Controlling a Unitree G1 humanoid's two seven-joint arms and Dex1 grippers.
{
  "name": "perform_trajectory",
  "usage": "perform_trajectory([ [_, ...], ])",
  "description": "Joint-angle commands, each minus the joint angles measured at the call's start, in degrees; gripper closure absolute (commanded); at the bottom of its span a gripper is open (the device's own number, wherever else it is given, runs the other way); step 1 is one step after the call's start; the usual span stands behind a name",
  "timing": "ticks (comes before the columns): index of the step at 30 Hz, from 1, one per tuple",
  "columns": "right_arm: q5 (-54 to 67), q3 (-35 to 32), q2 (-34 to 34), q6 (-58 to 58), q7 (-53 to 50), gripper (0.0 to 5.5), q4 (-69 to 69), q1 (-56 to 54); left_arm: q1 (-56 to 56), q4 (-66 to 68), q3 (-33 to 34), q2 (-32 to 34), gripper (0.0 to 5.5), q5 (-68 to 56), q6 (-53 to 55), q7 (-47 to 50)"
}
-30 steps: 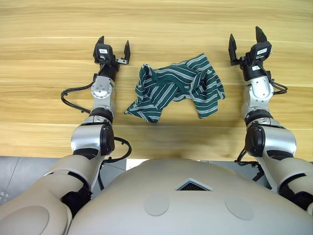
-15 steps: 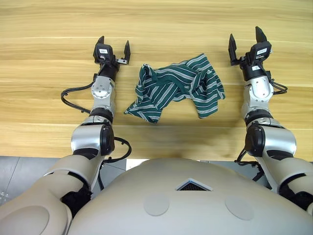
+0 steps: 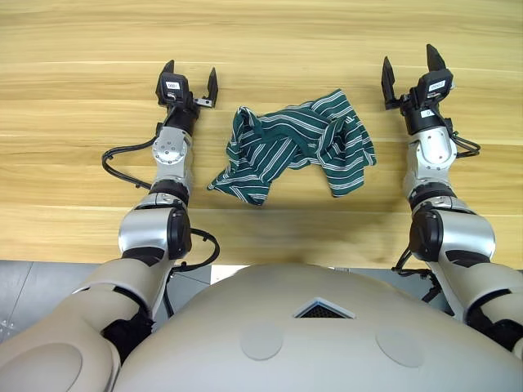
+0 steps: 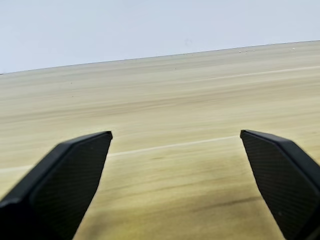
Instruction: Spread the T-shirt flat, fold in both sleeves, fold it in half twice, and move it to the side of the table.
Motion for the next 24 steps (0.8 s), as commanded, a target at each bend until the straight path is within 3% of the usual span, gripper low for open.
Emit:
perform_trajectory([
  [1,-0.3,0.2,0.2,0.9,-0.1,1.46,0.1,-0.9,0.3,0.0,0.5,0.2,0.87,-0.5,0.0,-0.6],
  [9,-0.2,0.2,0.0,0.6,0.0,1.46,0.0,-0.8,0.3,-0.1,1.5,-0.3,0.87,-2.2,0.7,-3.4],
  [11,2.2,2.2,-2.1,-3.1,10.3,1.46,-5.4,1.8,2.3,-4.5,2.6,0.2,0.87,-6.6,1.4,-11.7],
  [12,5.5,4.4,-4.8,-3.3,18.0,1.46,-13.0,4.8,6.2,-11.7,0.9,2.0,0.87,-8.3,2.2,-18.1],
  [14,19.0,8.9,-15.1,7.6,34.1,1.46,-40.8,16.0,21.5,-41.3,-4.4,10.1,0.87,-16.3,11.9,-31.0],
  [17,25.4,10.5,-29.6,21.3,40.8,1.46,-69.4,28.2,36.5,-80.9,-5.1,21.0,0.87,-26.0,30.1,-30.2],
  [21,21.2,12.0,-37.2,29.9,42.0,1.46,-84.9,30.4,35.5,-98.0,-6.9,25.9,0.87,-21.6,44.2,-24.5],
  [24,15.0,17.5,-37.0,37.0,44.8,1.46,-88.7,24.3,30.3,-100.3,-11.0,25.8,0.87,-15.2,51.2,-24.0],
])
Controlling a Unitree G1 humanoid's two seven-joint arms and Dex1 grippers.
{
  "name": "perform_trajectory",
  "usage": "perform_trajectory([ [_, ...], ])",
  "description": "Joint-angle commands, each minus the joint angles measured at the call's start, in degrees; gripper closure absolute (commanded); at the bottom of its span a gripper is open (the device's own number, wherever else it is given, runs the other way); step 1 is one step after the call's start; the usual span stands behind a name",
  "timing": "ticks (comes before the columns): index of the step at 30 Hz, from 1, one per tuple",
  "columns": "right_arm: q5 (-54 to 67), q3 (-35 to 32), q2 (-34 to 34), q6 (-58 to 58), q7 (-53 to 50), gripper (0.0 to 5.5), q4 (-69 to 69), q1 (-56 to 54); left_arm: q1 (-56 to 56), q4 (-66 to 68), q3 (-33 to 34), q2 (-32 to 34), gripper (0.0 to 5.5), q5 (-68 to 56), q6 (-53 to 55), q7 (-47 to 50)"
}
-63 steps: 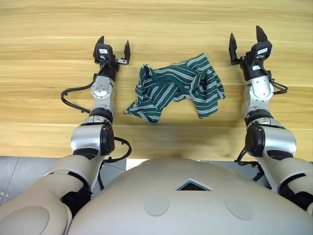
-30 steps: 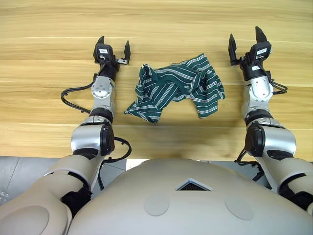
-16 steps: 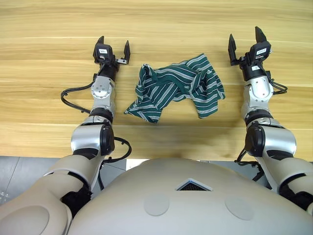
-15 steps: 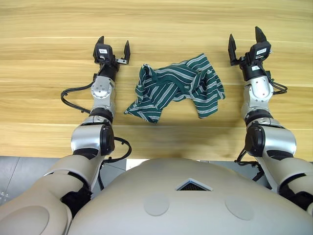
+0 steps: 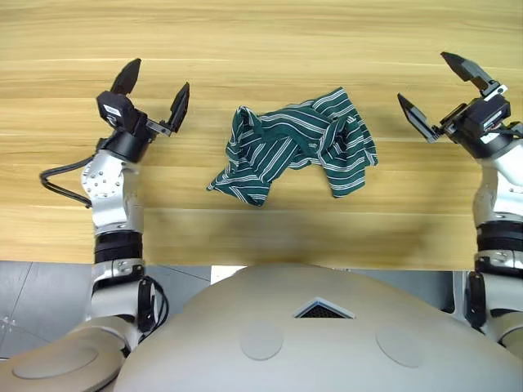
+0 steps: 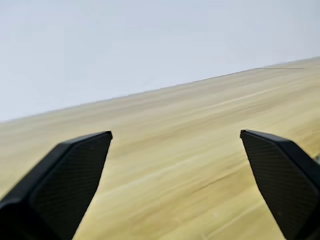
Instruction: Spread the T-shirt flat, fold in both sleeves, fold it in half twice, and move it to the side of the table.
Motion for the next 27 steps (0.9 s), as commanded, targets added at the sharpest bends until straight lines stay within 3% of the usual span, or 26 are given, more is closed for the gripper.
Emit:
perform_trajectory([
  [1,-4.2,13.2,-14.5,23.3,12.4,1.46,-34.6,-3.4,-2.1,-35.2,-11.5,11.2,0.87,4.5,28.1,-0.1],
  [5,-7.3,18.4,-7.9,38.9,8.1,1.46,-33.3,-11.3,-6.2,-34.4,-16.7,6.2,0.87,5.9,39.1,4.4],
  [12,-9.5,19.3,-6.1,55.1,2.7,1.46,-34.9,-12.7,-3.5,-41.6,-15.3,4.2,0.87,3.5,55.6,11.2],
  [27,-14.2,20.4,-10.4,61.5,7.9,1.46,-31.6,-17.3,0.4,-44.2,-13.4,3.4,0.87,3.1,63.4,14.3],
])
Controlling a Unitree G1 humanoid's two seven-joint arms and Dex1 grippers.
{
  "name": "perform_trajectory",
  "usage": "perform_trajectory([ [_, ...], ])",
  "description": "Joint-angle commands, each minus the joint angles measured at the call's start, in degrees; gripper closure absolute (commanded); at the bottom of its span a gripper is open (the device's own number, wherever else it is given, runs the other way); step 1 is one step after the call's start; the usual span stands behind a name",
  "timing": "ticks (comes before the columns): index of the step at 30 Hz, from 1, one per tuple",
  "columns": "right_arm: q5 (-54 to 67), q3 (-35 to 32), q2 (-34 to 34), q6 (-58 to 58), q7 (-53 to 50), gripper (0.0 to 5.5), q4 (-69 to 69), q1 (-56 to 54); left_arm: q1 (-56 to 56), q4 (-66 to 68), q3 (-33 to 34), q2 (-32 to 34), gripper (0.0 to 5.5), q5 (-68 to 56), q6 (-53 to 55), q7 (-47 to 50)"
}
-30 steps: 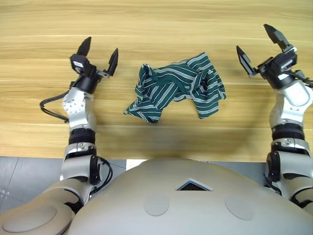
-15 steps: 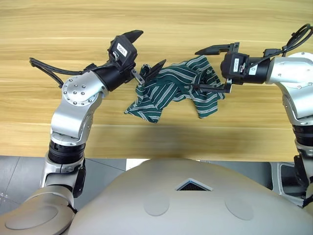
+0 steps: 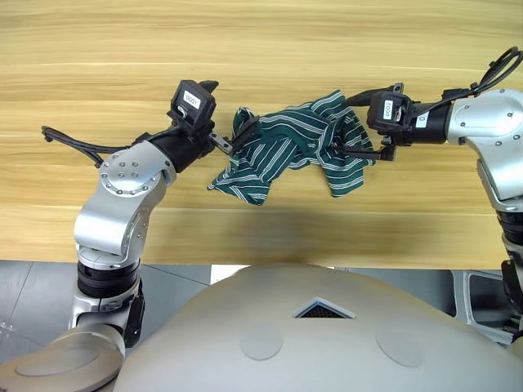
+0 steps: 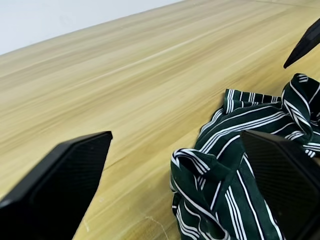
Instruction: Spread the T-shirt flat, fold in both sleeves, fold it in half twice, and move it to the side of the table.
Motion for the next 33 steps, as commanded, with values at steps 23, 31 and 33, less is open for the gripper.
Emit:
perform_trajectory([
  [23,-0.5,3.3,5.0,7.2,4.0,5.50,6.7,-3.6,0.2,7.1,1.6,-1.6,1.87,-2.7,2.0,-0.4],
  [31,1.5,1.3,5.4,7.9,2.6,5.50,5.5,-5.3,-1.4,12.7,1.7,-1.6,3.16,-2.9,0.9,-1.6],
  [33,1.8,1.1,5.5,7.9,2.4,5.50,4.7,-5.6,-1.5,14.2,1.4,-1.5,3.47,-2.5,0.3,-2.0],
])
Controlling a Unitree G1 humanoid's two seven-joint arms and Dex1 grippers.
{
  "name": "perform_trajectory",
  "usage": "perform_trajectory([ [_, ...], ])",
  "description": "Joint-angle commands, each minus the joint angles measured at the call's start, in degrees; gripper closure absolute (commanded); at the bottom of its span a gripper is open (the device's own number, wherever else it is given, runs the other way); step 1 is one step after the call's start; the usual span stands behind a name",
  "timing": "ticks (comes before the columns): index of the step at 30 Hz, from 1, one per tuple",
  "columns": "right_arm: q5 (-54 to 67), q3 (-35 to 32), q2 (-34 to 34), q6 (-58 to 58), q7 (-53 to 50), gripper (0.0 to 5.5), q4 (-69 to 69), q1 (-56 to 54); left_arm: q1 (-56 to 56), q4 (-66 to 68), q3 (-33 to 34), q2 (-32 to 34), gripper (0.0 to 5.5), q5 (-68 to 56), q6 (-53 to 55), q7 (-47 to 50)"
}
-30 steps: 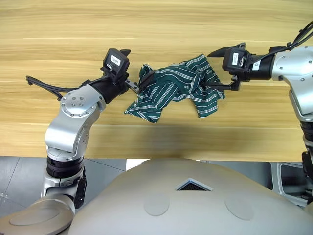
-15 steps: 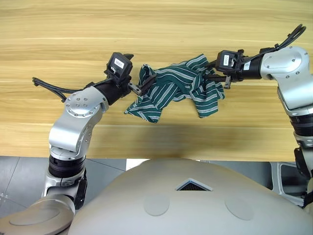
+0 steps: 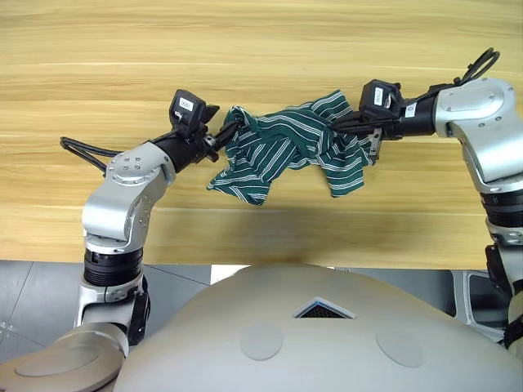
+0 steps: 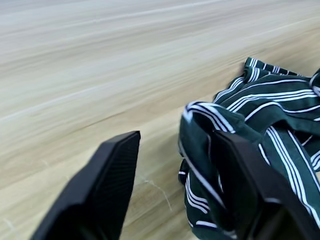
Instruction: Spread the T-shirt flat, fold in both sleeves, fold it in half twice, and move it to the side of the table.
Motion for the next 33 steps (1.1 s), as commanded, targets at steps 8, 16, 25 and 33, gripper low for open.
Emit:
perform_trajectory([
  [8,1.3,-1.6,0.9,0.9,-1.7,5.50,-4.0,-2.2,0.1,2.3,0.9,0.0,4.71,-2.6,-0.1,-2.5],
  [16,2.2,-3.5,-0.1,-0.4,-1.6,5.50,-3.3,-1.4,-3.0,7.9,5.2,-0.3,5.47,-4.2,-3.8,-3.5],
  [25,5.7,-11.9,-0.9,-6.3,-0.3,5.50,7.6,-8.9,-14.9,19.8,12.9,1.4,5.47,-5.2,-13.2,-6.4],
  [33,17.0,-20.9,0.5,-8.1,3.7,5.50,11.0,-18.9,-22.7,7.9,8.4,-0.7,5.47,-11.3,-14.0,-10.5],
])
